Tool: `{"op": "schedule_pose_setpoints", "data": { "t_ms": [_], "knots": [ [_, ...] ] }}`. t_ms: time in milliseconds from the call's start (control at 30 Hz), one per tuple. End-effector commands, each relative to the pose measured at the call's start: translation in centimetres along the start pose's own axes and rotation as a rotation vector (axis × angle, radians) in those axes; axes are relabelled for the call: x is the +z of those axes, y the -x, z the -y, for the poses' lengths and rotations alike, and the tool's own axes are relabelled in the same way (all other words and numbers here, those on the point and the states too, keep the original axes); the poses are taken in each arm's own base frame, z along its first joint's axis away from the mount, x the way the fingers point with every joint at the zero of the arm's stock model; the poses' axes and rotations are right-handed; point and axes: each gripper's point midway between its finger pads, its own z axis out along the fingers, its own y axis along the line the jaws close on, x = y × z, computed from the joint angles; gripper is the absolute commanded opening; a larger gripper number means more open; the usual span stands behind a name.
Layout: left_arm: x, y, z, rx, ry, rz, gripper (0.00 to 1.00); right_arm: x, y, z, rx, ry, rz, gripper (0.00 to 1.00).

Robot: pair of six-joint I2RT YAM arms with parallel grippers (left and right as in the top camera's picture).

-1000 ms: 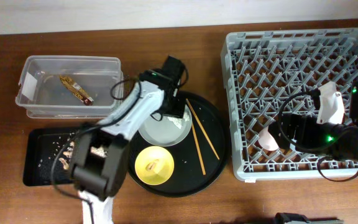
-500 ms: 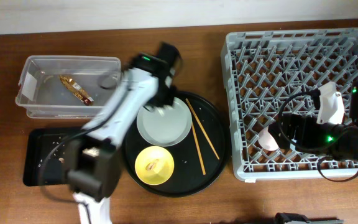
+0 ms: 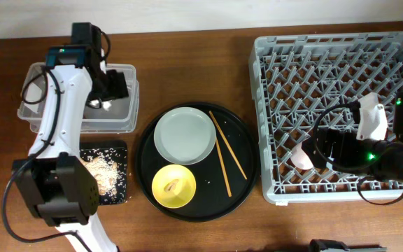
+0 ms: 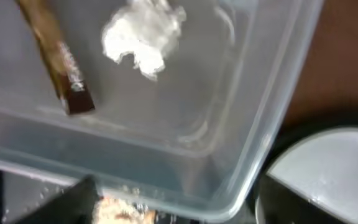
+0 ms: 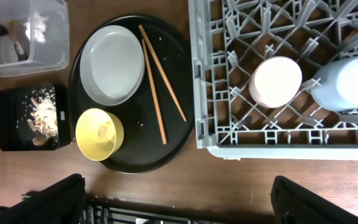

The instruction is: Sort waste into correct bins and load items into the dishwasher rack

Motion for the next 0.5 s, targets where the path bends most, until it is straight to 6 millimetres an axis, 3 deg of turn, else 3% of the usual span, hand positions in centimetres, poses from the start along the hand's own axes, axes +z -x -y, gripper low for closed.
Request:
{"op": "schedule_pose_setpoints", "data": {
  "t_ms": [0,100,167,233,367,467],
  "knots": [
    [-9.5,-0.8,3.9,0.115,-0.139,0.176,0.75,-0.2,0.0,0.2,-0.005,-0.022,0.005,0.99],
    [-15.4,-3.6,5.8,0.188,-0.183,0.270,0.76,-0.2,0.0,0.2,-0.005,-0.021,0.005,0.99],
    [-18.9,-6.2,6.1,0.234,-0.180,0.321,0.99,-0.1,0.0,0.2,-0.004,-0.021,0.004,0.99],
    [-21.9,-8.9,5.5,0.272,-0.157,0.373,1.00,-0.1,0.1,0.2,-0.003,-0.022,0.002,0.99],
    [-24.7,-13.7,5.7,0.334,-0.251,0.358,0.99,0.1,0.2,0.3,0.000,-0.022,-0.006,0.99],
    [-25.7,-16.2,4.3,0.343,-0.251,0.348,0.99,0.4,0.3,0.4,0.004,-0.024,-0.016,0.99]
  ]
}}
